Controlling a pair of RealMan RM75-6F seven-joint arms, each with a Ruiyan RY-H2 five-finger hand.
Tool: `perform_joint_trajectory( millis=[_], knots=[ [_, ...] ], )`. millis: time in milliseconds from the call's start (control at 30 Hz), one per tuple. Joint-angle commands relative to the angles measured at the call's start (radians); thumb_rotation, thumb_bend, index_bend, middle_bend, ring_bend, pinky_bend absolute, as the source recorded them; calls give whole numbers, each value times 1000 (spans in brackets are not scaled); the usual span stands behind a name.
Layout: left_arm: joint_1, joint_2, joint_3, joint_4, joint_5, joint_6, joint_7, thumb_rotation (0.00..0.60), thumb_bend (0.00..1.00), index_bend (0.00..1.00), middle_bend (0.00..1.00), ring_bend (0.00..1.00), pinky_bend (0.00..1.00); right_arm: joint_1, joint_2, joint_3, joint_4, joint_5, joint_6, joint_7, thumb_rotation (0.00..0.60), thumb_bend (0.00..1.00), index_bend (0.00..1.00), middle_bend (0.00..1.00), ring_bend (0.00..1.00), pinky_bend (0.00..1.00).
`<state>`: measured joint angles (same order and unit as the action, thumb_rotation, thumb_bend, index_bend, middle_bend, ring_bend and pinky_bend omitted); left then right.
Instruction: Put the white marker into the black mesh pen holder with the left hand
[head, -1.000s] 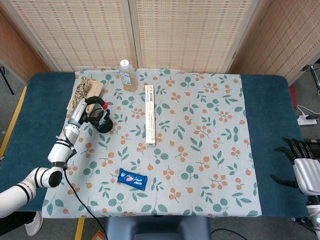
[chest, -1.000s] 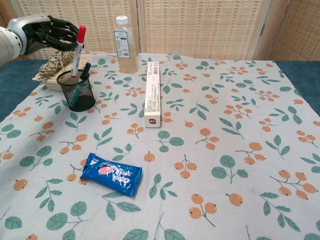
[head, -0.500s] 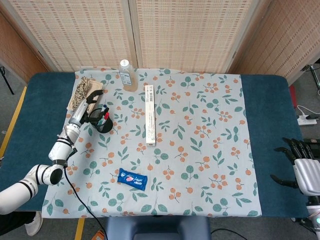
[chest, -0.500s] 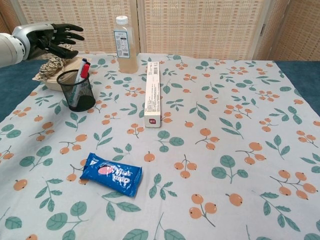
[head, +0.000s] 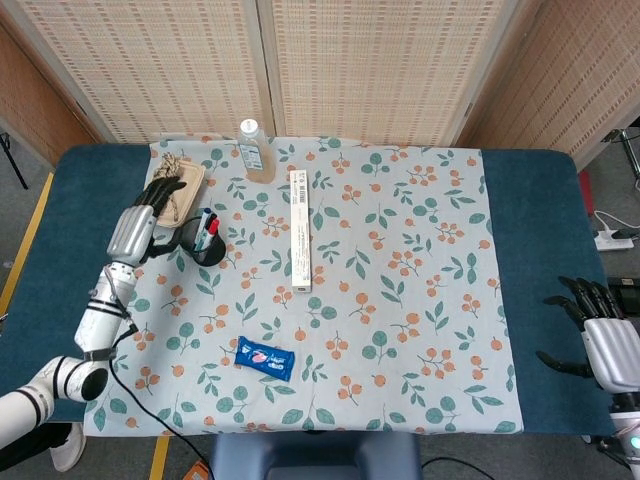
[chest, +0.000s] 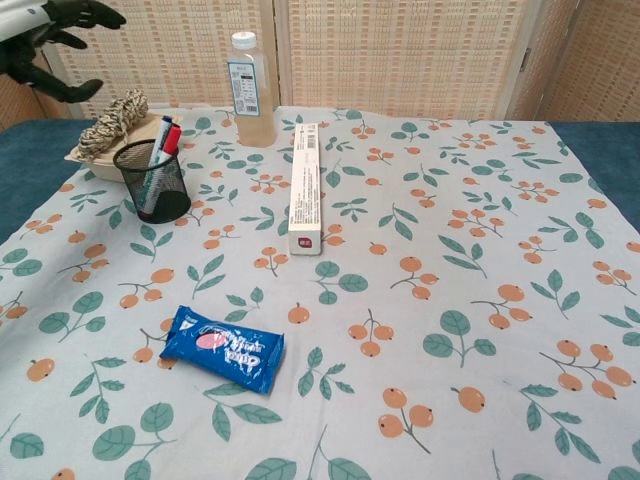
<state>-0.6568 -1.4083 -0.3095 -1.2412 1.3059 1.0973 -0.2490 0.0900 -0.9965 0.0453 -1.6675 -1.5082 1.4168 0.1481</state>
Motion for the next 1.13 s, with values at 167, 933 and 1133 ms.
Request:
perform_joint_trajectory(
  millis=[167,933,1133],
  knots=[
    [401,119,287,-223,208,529,448,600,430,213,140,29,125,2,4,-11,-17,-27,3,-10,600,0,298,89,49,0],
    [500,107,283,-95,113,426,319,600,433,144,65,7,113,5,-8,-21,-30,-34,-1,-76,600,0,295,89,49,0],
    [504,105,277,-99,126,424,312,600,433,144,58,7,113,1,-7,-21,-30,-36,9,-75,600,0,295,89,49,0]
  ],
)
